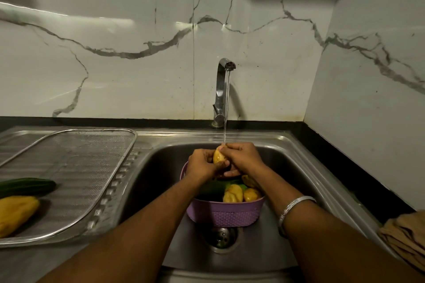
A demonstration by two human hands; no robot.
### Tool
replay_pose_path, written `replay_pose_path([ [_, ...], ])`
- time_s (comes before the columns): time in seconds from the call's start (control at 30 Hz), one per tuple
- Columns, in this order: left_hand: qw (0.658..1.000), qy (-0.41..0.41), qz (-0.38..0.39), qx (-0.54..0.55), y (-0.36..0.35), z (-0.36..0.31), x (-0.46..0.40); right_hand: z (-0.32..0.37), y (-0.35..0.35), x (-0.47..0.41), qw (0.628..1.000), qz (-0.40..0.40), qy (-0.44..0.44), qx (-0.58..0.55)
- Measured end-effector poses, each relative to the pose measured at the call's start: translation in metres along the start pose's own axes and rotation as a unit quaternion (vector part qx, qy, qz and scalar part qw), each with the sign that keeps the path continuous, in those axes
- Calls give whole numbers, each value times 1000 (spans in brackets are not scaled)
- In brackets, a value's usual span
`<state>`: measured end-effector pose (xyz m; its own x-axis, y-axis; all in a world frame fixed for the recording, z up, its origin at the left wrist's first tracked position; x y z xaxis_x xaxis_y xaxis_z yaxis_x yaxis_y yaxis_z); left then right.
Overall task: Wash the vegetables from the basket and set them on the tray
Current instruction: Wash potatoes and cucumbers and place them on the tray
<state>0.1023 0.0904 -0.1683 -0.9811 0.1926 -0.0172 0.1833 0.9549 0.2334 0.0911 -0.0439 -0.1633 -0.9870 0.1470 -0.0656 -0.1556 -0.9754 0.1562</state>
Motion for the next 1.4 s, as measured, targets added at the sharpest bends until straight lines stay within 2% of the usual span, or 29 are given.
replay_pose_path([
  [0.1,999,3,38,27,-11,-5,5,3,15,1,997,-82,13,2],
  [0.17,995,23,58,83,-16,-5,8,7,19,2,994,-103,24,5],
  [0.27,989,42,52,133,-10,0,7,9,11,2,998,-57,18,-15],
  [0.37,989,43,41,138,-3,3,5,8,0,3,1000,2,-1,-30],
  [0.43,986,48,53,149,-5,3,6,6,4,4,999,-15,-4,-28],
  [0.6,977,43,86,189,-19,-6,12,16,25,5,992,-122,39,4],
  [0.7,971,51,59,226,-11,-1,7,20,12,4,997,-61,42,-21],
  [0.8,974,45,52,216,-6,0,8,17,3,7,999,-4,37,-22],
  [1.0,975,44,75,203,-18,-3,14,21,23,8,989,-118,70,47],
  [1.07,973,53,64,216,-15,-1,11,21,21,5,991,-108,64,46],
  [1.23,962,86,60,251,-10,9,3,13,9,1,1000,-6,25,16],
  [1.33,962,88,83,245,-16,5,6,14,17,4,999,-21,33,6],
  [1.4,966,82,101,223,-20,1,8,16,25,5,997,-69,42,-3],
])
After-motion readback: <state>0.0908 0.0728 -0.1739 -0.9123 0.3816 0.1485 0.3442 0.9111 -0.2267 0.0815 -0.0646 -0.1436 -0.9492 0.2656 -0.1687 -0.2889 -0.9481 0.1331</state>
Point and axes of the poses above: each hand's wrist, its own x-axis away from the middle knuckle, its own y-axis out of the back of the hand, z = x × y, the point moved 9 cm from there along -x, towards the middle knuckle, and after that the axes turned 8 degrees about y, right-handed, at the moved point
